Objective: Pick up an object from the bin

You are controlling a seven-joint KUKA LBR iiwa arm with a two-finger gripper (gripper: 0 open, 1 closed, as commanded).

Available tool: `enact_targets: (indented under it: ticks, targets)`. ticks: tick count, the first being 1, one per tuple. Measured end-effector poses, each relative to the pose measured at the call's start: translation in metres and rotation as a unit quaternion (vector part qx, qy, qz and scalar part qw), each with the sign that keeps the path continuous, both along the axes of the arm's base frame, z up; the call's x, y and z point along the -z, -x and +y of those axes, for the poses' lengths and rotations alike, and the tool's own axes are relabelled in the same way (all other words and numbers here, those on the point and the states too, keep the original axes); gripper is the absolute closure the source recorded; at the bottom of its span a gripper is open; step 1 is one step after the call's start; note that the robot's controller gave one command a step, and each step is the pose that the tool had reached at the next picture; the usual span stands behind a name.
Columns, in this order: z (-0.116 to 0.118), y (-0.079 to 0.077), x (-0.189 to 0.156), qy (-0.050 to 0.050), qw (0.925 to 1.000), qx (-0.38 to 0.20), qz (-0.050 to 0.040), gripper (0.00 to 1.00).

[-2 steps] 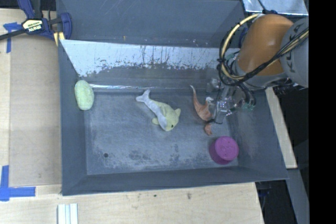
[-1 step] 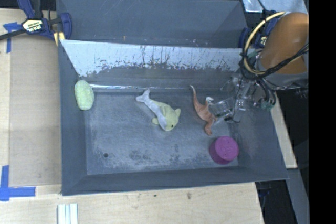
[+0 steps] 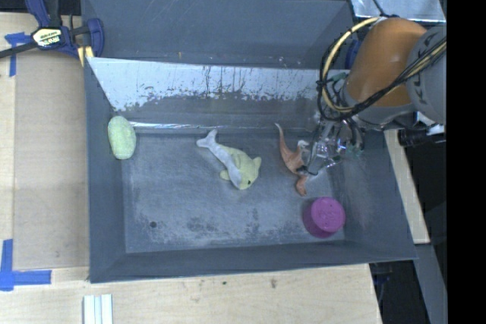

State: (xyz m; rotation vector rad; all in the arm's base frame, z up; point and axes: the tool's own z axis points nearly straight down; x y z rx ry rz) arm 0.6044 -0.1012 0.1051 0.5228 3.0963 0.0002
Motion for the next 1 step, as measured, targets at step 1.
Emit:
enact_targets:
  ticks: [1]
  targets:
    - [-0.0199, -0.0191, 0.0293, -0.002, 1.0000, 0.008, 0.0006, 0.00]
